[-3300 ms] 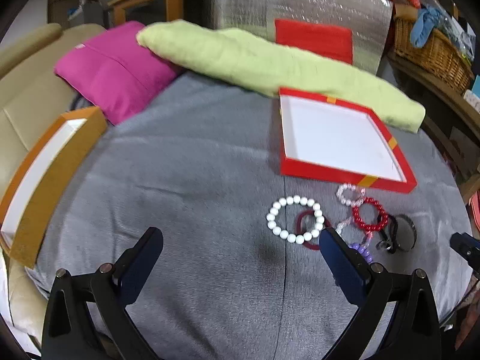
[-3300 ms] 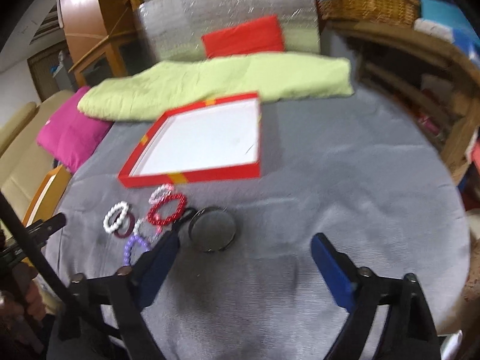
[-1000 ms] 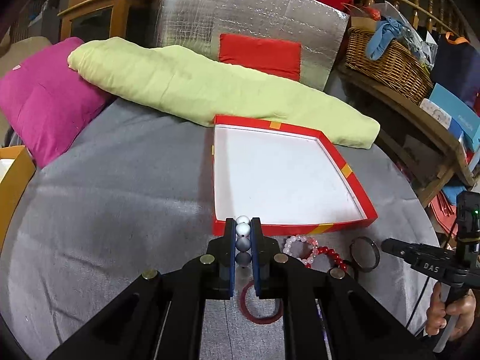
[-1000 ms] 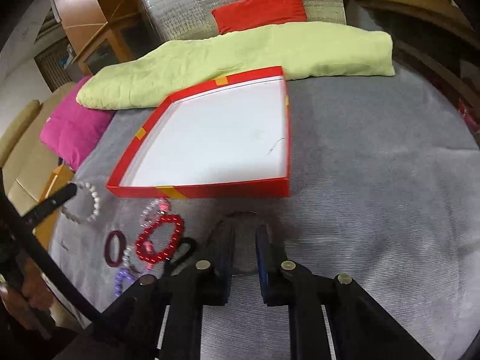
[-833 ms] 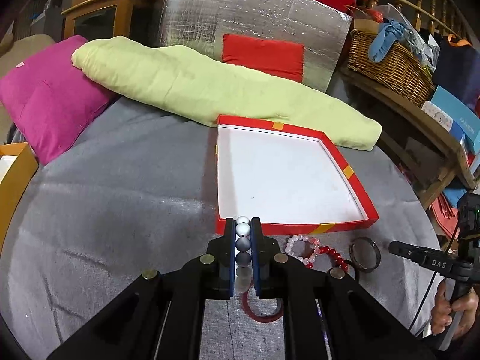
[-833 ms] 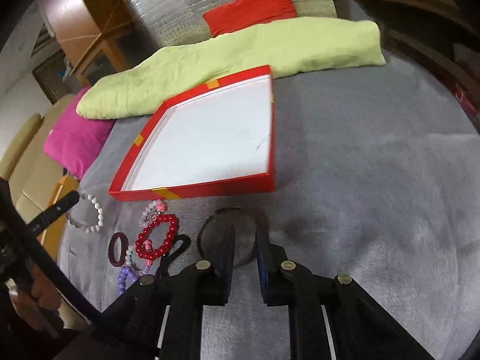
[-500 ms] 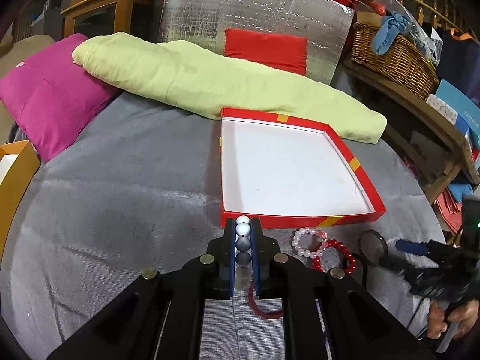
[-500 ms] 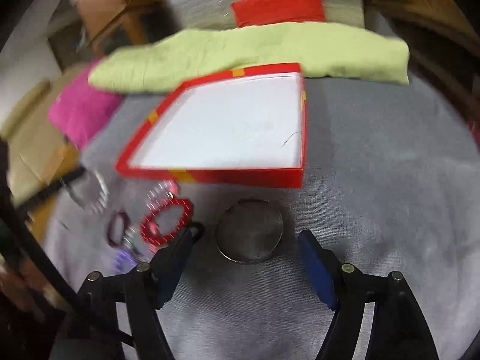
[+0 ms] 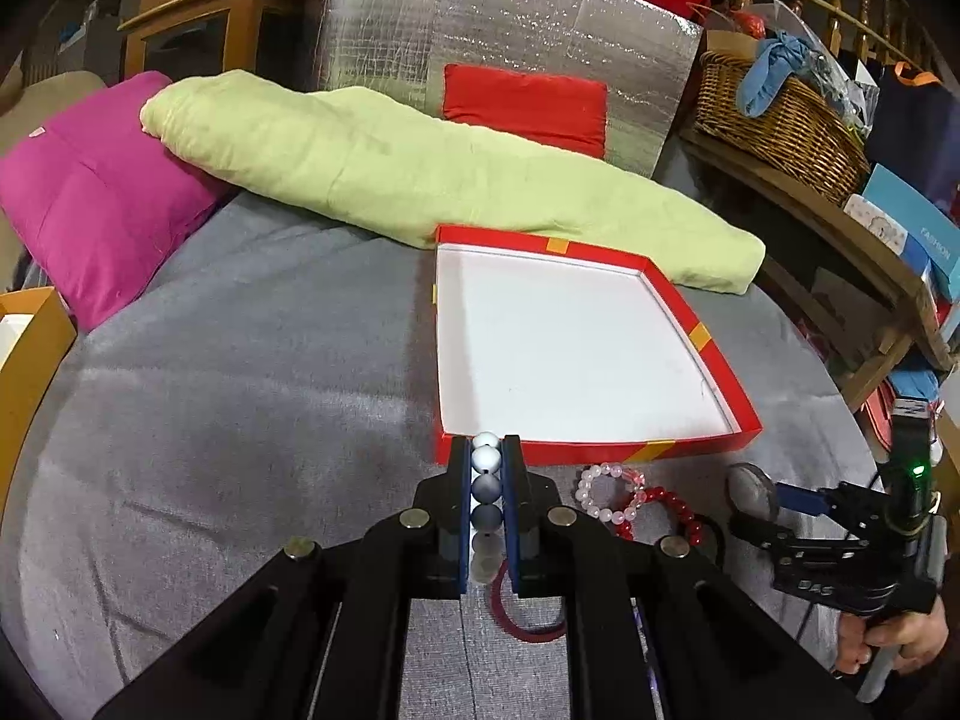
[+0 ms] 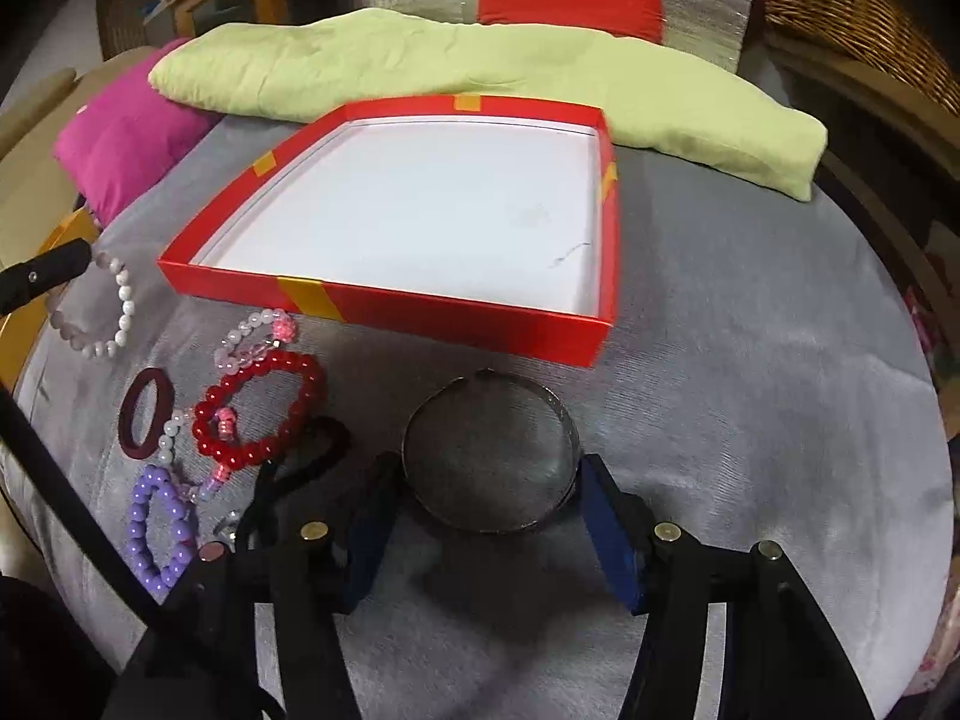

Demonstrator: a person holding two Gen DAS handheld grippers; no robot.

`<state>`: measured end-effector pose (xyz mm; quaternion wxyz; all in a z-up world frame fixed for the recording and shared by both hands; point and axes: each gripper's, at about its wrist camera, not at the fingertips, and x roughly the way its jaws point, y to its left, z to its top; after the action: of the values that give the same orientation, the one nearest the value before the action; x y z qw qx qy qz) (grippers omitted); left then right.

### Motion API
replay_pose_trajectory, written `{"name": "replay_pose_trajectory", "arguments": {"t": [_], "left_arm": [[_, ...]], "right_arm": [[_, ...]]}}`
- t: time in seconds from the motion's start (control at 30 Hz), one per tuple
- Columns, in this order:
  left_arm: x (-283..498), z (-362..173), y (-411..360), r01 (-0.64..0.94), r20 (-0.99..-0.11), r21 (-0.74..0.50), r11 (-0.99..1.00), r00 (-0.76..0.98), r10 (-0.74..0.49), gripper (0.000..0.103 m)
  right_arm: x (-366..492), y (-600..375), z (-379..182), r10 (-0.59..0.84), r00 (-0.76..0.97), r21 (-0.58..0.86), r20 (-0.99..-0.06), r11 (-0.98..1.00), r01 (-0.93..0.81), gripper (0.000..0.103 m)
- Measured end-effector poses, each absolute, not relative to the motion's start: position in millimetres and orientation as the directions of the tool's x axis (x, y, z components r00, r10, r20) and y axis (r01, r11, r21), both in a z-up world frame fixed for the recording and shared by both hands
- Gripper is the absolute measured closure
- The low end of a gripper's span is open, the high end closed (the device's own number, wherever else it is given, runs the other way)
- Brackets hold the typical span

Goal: Organize jewelry
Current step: 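Carry the pearl bracelet in the left tool and the bangle in the right tool over the red box, then open the left tool dropping the pearl bracelet while the right tool releases the bangle into the box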

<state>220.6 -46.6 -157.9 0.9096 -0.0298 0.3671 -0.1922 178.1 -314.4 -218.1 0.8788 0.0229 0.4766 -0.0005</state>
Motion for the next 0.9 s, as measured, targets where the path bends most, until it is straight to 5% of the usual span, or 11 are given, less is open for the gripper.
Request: {"name": "replay_pose_trajectory", "arguments": {"t": [0.33, 0.9], "left_arm": [[240.7, -119.5, -89.5, 0.411, -0.607, -0.18, 0.894, 0.669, -0.429, 0.093], [320.7, -186.9, -122.1, 0.366, -0.762, -0.16, 0.917, 0.545, -0.35, 0.091]], "right_arm": [[195.7, -338.5, -166.0, 0.138, 0.715, 0.276, -0.685, 0.958, 0.08, 0.041], [307.1, -322.6, -223.5, 0.135, 0.613, 0.29, -0.778, 0.943, 0.161, 0.039]]}}
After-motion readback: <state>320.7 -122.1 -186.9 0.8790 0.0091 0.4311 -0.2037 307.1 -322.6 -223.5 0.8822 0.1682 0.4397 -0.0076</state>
